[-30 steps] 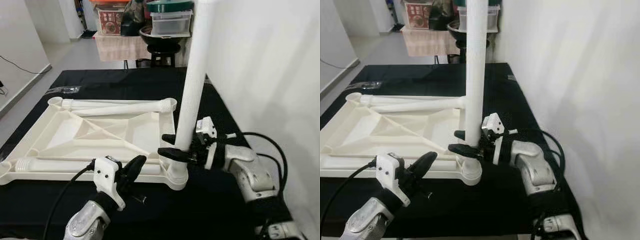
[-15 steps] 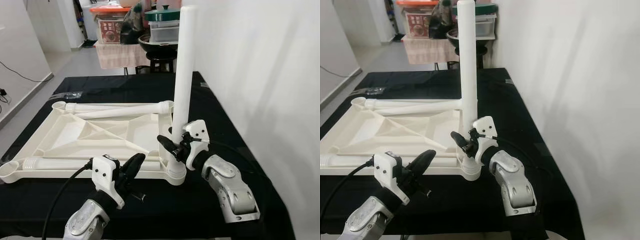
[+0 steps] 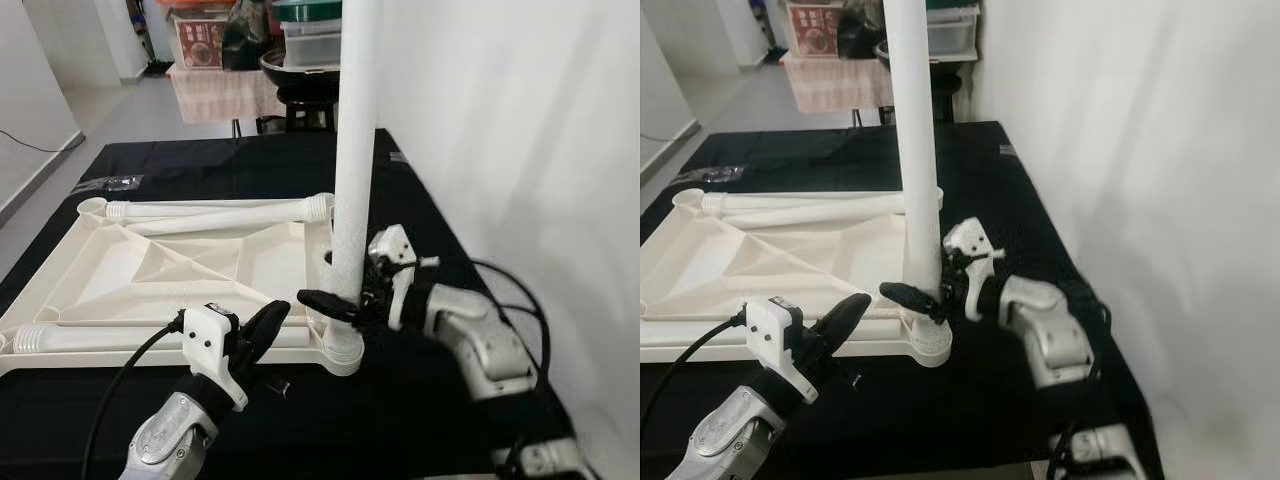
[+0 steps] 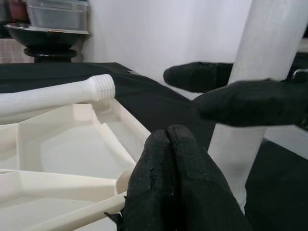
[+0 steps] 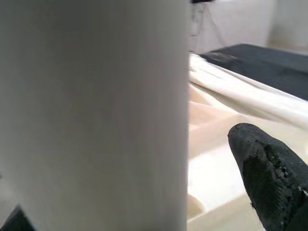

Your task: Building children table

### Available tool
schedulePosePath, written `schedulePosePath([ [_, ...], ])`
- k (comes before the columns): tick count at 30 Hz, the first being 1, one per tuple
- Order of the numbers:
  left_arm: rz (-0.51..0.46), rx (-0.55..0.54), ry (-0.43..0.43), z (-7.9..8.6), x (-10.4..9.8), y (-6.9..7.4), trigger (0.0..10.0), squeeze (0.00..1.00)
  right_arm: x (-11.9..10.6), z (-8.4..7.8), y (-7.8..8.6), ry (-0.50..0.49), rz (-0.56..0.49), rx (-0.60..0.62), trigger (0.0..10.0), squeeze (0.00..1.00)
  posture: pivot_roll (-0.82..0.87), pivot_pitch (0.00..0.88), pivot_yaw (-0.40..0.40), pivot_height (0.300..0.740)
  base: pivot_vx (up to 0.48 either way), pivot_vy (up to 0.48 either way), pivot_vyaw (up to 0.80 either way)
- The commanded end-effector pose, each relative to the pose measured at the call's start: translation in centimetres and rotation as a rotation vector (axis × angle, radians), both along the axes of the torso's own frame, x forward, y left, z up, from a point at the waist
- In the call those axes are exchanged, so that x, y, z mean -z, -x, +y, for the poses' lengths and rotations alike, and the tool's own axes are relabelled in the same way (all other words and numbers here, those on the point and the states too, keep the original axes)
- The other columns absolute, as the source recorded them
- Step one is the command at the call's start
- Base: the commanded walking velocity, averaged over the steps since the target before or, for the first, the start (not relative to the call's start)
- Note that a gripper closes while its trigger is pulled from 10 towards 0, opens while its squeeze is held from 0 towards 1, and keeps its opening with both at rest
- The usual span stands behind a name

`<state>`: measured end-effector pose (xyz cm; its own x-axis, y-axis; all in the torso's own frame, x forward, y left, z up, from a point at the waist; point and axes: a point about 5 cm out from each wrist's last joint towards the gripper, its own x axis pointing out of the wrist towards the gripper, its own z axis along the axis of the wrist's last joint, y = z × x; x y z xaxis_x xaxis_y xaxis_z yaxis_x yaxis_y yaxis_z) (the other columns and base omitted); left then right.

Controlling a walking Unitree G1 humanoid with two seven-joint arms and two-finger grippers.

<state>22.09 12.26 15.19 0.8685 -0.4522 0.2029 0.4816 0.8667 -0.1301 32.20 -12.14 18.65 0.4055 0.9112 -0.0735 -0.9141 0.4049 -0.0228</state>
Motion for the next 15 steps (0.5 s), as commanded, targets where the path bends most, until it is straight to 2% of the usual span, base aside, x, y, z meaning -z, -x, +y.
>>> schedulePosePath([
  [1,0.029,-0.003,0.0,0.1,0.6,0.0,10.0,0.0,0.0,0.2,0.0,-0.005,0.008,-0.078,10.0,0.0,-0.07,0.0,-0.019,0.74,0.0,0.0,0.0],
  [4,0.029,-0.003,0.001,0.1,0.6,0.1,10.0,0.0,-0.5,0.1,-0.3,0.001,0.006,-0.165,10.0,0.0,-0.07,0.0,-0.018,0.74,0.0,0.0,0.0],
  [6,0.029,-0.003,0.001,0.1,0.6,0.1,10.0,0.0,-0.5,0.1,-0.3,0.001,0.006,-0.165,10.0,0.0,-0.07,0.0,-0.018,0.74,0.0,0.0,0.0],
  [9,0.031,-0.002,0.001,0.0,0.7,0.1,10.0,0.0,-0.9,0.0,-0.9,0.001,0.013,-0.236,10.0,0.0,-0.07,0.0,-0.018,0.74,0.0,0.0,0.0],
  [10,0.031,-0.002,0.0,-0.1,0.7,0.1,10.0,0.0,-1.0,-0.1,-1.2,0.004,0.02,-0.265,4.0,0.0,-0.06,0.0,-0.019,0.74,0.0,0.0,0.0],
  [11,0.032,-0.001,0.0,-0.1,0.7,0.1,10.0,0.0,-0.9,-0.1,-1.4,0.005,0.033,-0.29,0.0,0.0,-0.06,0.0,-0.019,0.74,0.0,0.0,0.0],
  [15,0.032,-0.001,0.0,-0.2,0.7,0.2,10.0,0.0,-0.6,-0.3,-1.6,0.011,0.053,-0.316,0.0,0.0,-0.06,0.0,-0.019,0.74,0.0,0.0,0.0],
])
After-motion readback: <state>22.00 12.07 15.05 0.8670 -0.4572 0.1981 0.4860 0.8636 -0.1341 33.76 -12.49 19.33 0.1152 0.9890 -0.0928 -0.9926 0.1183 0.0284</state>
